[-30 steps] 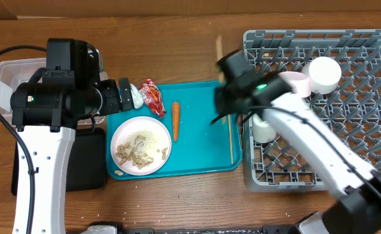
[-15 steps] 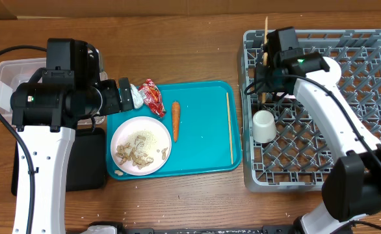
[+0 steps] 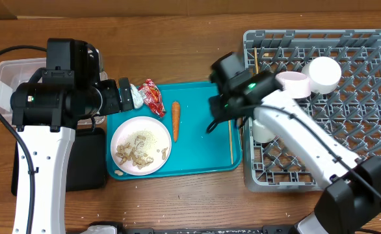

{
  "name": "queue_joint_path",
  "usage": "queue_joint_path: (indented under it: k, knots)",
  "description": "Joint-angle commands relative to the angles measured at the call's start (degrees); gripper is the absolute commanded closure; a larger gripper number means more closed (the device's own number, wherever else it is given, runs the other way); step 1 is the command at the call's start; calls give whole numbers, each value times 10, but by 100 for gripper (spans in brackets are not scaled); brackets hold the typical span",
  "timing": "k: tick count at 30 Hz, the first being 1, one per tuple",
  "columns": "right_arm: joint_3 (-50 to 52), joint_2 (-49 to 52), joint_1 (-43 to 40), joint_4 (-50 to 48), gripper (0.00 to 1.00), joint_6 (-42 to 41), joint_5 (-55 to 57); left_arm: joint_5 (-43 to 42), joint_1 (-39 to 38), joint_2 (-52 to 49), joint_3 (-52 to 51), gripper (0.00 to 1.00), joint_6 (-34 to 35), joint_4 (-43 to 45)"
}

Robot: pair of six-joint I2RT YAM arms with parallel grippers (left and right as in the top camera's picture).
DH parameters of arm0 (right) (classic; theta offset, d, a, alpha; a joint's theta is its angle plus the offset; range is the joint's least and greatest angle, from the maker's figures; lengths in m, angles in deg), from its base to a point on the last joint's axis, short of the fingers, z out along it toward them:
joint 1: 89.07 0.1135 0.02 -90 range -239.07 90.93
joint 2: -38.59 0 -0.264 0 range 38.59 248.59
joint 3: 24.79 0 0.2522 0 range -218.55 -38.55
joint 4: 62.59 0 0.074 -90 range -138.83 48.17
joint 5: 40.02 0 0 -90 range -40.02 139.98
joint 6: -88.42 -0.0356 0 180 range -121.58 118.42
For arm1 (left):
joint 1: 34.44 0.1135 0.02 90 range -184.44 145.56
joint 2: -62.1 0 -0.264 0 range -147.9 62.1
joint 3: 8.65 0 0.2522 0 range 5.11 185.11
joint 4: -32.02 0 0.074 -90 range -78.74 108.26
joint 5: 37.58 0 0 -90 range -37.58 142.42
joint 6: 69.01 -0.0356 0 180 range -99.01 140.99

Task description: Sort waste into correct bins and load items into the dishwasher

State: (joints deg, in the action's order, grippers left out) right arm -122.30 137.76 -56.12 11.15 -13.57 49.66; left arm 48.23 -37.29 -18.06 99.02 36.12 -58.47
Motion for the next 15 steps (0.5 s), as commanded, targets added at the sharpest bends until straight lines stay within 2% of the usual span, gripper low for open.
queue_joint_path:
  k: [1, 8, 15]
  knots:
    - [38, 22, 18, -15, 64, -67, 73, 3, 2, -4, 6, 0, 10, 1]
    - [116, 71, 3, -119, 62, -80, 123, 3, 2, -4, 6, 0, 10, 1]
    - [119, 92, -5, -135, 62, -80, 117, 3, 2, -4, 6, 0, 10, 1]
